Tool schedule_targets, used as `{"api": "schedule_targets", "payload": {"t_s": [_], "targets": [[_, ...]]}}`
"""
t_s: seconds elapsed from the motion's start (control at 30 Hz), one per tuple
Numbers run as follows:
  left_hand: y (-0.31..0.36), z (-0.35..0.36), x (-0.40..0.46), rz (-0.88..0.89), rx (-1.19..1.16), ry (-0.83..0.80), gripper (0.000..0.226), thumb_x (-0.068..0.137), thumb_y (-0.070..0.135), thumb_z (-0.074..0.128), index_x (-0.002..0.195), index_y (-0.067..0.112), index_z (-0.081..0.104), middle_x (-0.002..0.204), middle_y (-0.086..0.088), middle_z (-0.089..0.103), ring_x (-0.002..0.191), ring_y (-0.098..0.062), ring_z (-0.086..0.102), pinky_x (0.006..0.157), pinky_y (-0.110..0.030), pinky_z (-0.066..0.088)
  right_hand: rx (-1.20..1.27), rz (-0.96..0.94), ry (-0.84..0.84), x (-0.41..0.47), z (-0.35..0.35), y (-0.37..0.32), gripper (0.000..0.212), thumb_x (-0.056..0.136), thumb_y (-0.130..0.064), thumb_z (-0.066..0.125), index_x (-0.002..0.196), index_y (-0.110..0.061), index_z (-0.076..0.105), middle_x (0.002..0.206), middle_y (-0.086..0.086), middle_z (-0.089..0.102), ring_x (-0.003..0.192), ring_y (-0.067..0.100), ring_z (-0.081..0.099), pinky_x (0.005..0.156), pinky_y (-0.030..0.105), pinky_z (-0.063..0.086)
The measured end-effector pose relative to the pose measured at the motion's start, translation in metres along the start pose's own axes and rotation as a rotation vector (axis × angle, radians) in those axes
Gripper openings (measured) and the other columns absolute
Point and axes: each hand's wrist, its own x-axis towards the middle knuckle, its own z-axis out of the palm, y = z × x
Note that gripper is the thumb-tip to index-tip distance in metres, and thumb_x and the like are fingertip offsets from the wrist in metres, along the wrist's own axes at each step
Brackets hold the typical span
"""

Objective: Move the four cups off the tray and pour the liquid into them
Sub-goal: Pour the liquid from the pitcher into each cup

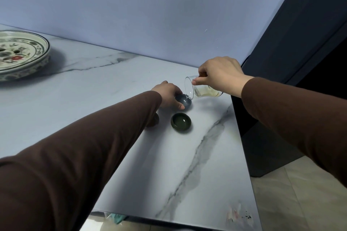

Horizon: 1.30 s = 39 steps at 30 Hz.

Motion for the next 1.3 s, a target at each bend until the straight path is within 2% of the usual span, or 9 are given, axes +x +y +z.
{"api": "schedule_targets", "payload": {"t_s": [0.3,0.5,0.8,1.03,1.17,1.3], "targets": [[0.003,-0.002,-0.003,-0.012,0.014,-0.007,0.069,0.063,0.060,0.077,0.126,0.037,0.061,0.120,-0.001,0.053,0.118,-0.023,0.050,0.102,-0.039,0.046,-0.028,-0.044,0.020,0.005,-0.010,-0.006,0.052,0.085,-0.061,0.062,0.058,-0.021,0.044,0.062,-0.004,0.050,0.072,0.028,0.053,0.060,0.031,0.031],[0.004,-0.003,-0.003,-0.029,0.025,-0.007,0.071,0.061,0.062,0.077,0.126,0.039,0.061,0.118,-0.001,0.051,0.115,-0.024,0.052,0.100,-0.038,0.046,-0.055,-0.059,0.029,0.007,-0.015,-0.009,0.053,0.085,-0.060,0.063,0.056,-0.021,0.043,0.058,-0.005,0.045,0.070,0.027,0.049,0.053,0.029,0.022],[0.005,-0.003,-0.003,-0.030,0.037,-0.007,0.068,0.063,0.060,0.077,0.125,0.040,0.061,0.116,0.000,0.049,0.112,-0.024,0.052,0.095,-0.034,0.046,-0.087,-0.070,0.032,0.010,-0.016,-0.011,0.053,0.084,-0.061,0.063,0.056,-0.020,0.045,0.057,-0.006,0.044,0.069,0.027,0.048,0.051,0.027,0.018],[0.005,-0.003,-0.003,-0.035,0.038,-0.006,0.070,0.063,0.061,0.077,0.127,0.040,0.060,0.119,-0.001,0.049,0.114,-0.025,0.052,0.098,-0.036,0.046,-0.080,-0.065,0.029,0.009,-0.018,-0.012,0.053,0.085,-0.061,0.063,0.057,-0.021,0.044,0.057,-0.007,0.044,0.070,0.027,0.048,0.056,0.029,0.022],[0.006,-0.004,-0.004,-0.042,0.043,-0.013,0.070,0.061,0.062,0.076,0.126,0.040,0.060,0.119,-0.001,0.049,0.115,-0.025,0.052,0.099,-0.037,0.046,0.000,0.001,0.031,0.003,-0.011,-0.005,0.052,0.084,-0.062,0.063,0.057,-0.022,0.044,0.059,-0.007,0.047,0.071,0.027,0.050,0.057,0.030,0.026],[0.009,-0.005,-0.007,-0.058,0.036,-0.028,0.070,0.061,0.062,0.076,0.125,0.041,0.061,0.119,0.000,0.048,0.114,-0.025,0.053,0.099,-0.039,0.048,0.196,0.178,0.030,-0.013,0.007,0.011,0.050,0.083,-0.067,0.061,0.059,-0.023,0.052,0.061,-0.008,0.052,0.072,0.025,0.053,0.053,0.028,0.025]]}}
